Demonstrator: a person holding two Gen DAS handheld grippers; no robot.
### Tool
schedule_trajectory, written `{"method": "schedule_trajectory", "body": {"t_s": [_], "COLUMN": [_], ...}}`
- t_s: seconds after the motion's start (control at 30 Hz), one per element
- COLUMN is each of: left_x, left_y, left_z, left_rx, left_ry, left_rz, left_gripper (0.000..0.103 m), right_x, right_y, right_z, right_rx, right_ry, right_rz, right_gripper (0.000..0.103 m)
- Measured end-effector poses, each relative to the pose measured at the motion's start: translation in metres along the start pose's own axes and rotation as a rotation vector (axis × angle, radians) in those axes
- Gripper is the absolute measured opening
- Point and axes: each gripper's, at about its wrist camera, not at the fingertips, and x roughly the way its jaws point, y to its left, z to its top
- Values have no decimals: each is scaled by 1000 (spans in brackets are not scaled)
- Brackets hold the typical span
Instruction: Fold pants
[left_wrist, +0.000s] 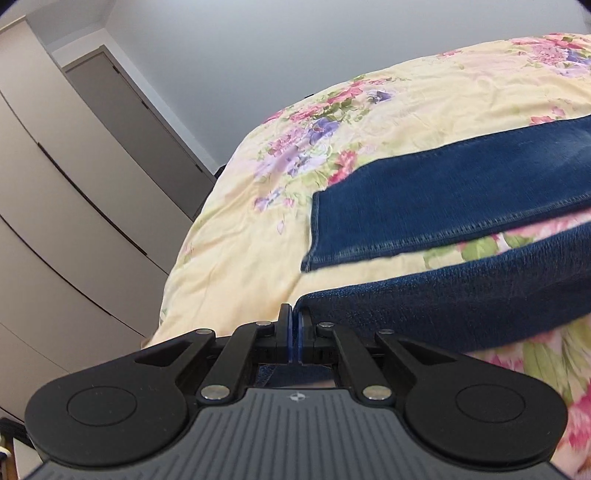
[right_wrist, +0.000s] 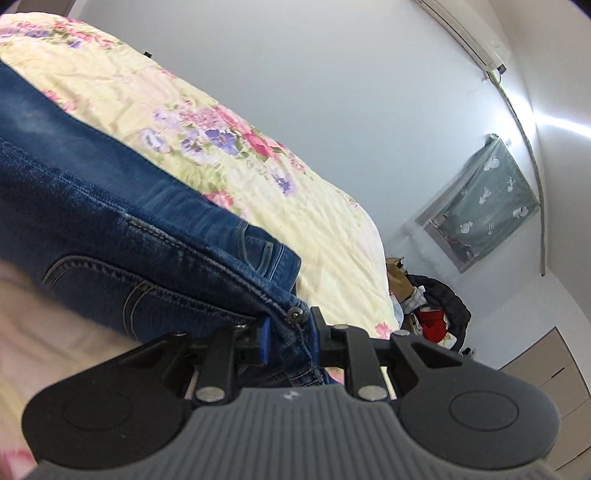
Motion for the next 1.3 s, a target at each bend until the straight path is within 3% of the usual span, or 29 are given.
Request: {"method": "schedule_trajectory", "body": {"t_s": [0.37,0.53,0.7,0.83,0.93,1.03,1.17,1.23,1.3], "left_x": [93,161,212,235,240,238,233,231,231], "left_y": [-40,-62,-84,-93,-87,-63,-36,-29,-26], "left_z": [104,140,149,142,136,137,140,138,134], "left_rx": [111,170,175,208,234,211,218,256,282], "left_ry": [20,70,103,116,96,81,129,147,159], "left_rz": [59,57,40,-3,-66,-143,-225,-243,-212], "left_gripper": [3,3,3,2,3,20,22,22,24], "right_x": [122,195,262,290,297,298,296,295,297], "right_y": [15,25,58,77,83,84,86,88,89], "right_z": [81,114,125,118,114,113,113,113,113], "right_rx": [-29,-32,-106,-141,-159,-168,-162,-163,-163], "right_ry": [71,112,193,245,254,252,255,257,259], "right_rz": [-35,-50,-39,-23,-15,-18,-31,-39,-43], "right_gripper": [13,13,13,12,12,12,12,12,13]}}
